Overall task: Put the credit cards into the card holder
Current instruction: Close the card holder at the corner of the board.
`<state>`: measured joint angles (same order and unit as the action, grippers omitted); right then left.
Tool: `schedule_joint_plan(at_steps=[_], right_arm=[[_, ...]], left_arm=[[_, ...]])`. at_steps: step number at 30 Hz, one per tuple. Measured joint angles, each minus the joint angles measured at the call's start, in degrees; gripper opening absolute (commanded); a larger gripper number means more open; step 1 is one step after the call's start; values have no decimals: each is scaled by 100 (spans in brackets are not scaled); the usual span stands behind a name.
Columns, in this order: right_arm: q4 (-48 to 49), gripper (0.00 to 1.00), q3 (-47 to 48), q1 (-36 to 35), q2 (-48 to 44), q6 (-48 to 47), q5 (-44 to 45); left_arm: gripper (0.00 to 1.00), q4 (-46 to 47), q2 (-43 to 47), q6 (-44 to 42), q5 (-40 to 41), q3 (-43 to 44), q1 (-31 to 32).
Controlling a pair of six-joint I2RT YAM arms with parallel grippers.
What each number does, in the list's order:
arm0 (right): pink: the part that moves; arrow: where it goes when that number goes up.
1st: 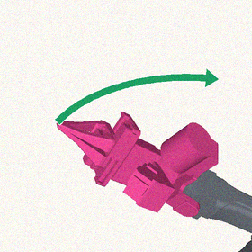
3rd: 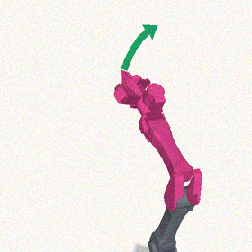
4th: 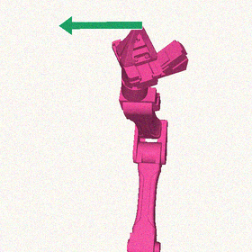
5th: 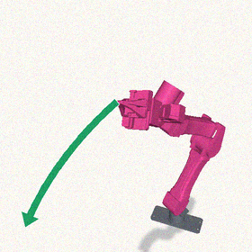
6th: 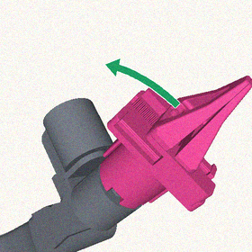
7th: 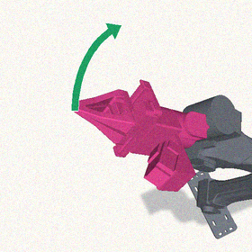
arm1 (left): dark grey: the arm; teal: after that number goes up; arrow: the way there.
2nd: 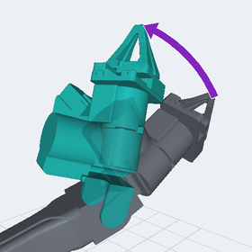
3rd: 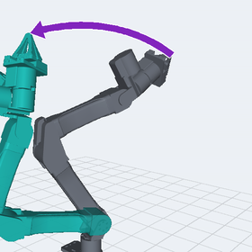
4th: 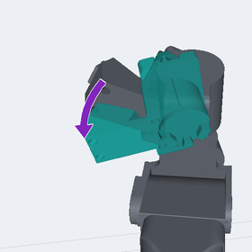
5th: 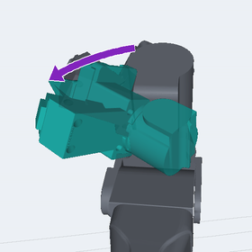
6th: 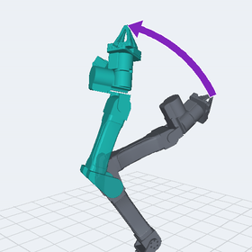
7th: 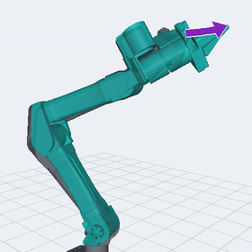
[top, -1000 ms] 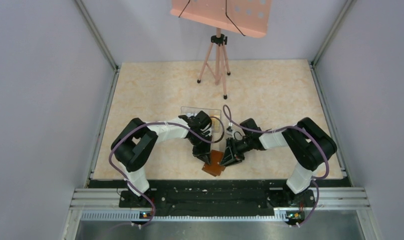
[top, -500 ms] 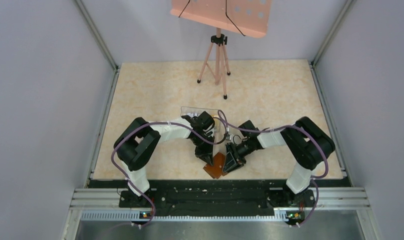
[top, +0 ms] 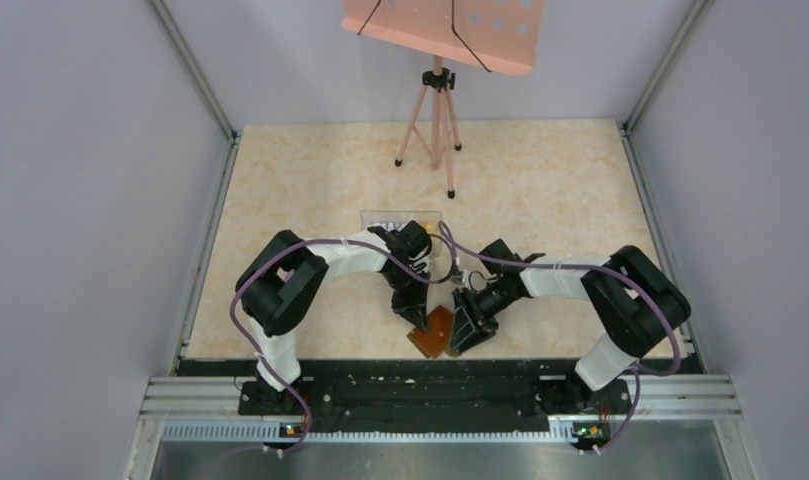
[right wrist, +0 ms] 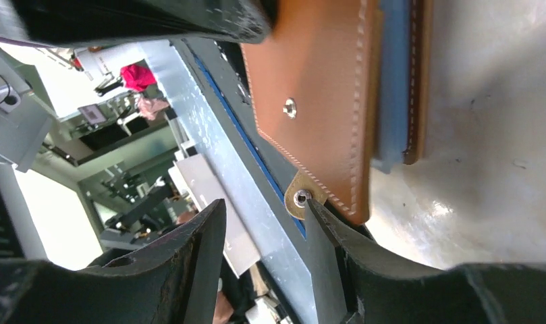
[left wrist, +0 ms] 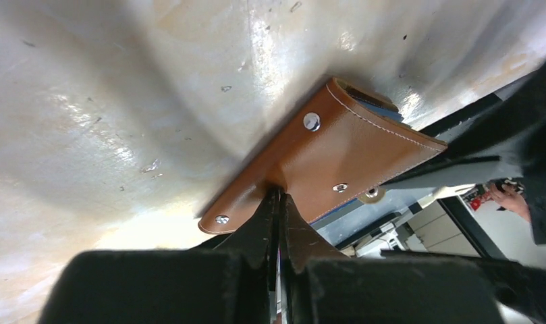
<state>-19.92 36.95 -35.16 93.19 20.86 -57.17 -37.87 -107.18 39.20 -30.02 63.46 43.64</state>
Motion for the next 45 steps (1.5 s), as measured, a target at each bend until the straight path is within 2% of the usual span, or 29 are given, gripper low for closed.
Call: schedule_joint_plan(at_steps=[4, 12, 14, 17, 20, 24, 30, 37, 45], right_arm=[[-168, 42, 254, 0, -332, 151, 339], [-70, 16, 557, 50, -772, 531, 968], [-42, 17, 551, 81, -767, 627, 1113], [-17, 32, 529, 173, -769, 826, 1401], [-31, 42, 391, 289, -833, 1012, 1720], [-87, 44, 240, 334, -931, 1137, 1917], [144, 31, 125, 334, -645, 1246, 1849], [238, 26, 295, 304, -35, 1239, 1727], [350, 18, 562, 291, 90, 1045, 1947]], left_arm=[[13, -39, 46, -125, 153, 35, 72], [36, 31, 492, -382, 1156, -35, 350], [42, 96, 634, -402, 1482, -157, 363], [48, 146, 839, -369, 1788, -442, 361], [49, 210, 997, -297, 1871, -632, 358], [50, 417, 1119, -205, 1812, -804, 354], [50, 675, 1123, -131, 1528, -887, 343], [51, 791, 1193, -81, 1462, -931, 341], [40, 1322, 1429, -278, 734, -929, 343]])
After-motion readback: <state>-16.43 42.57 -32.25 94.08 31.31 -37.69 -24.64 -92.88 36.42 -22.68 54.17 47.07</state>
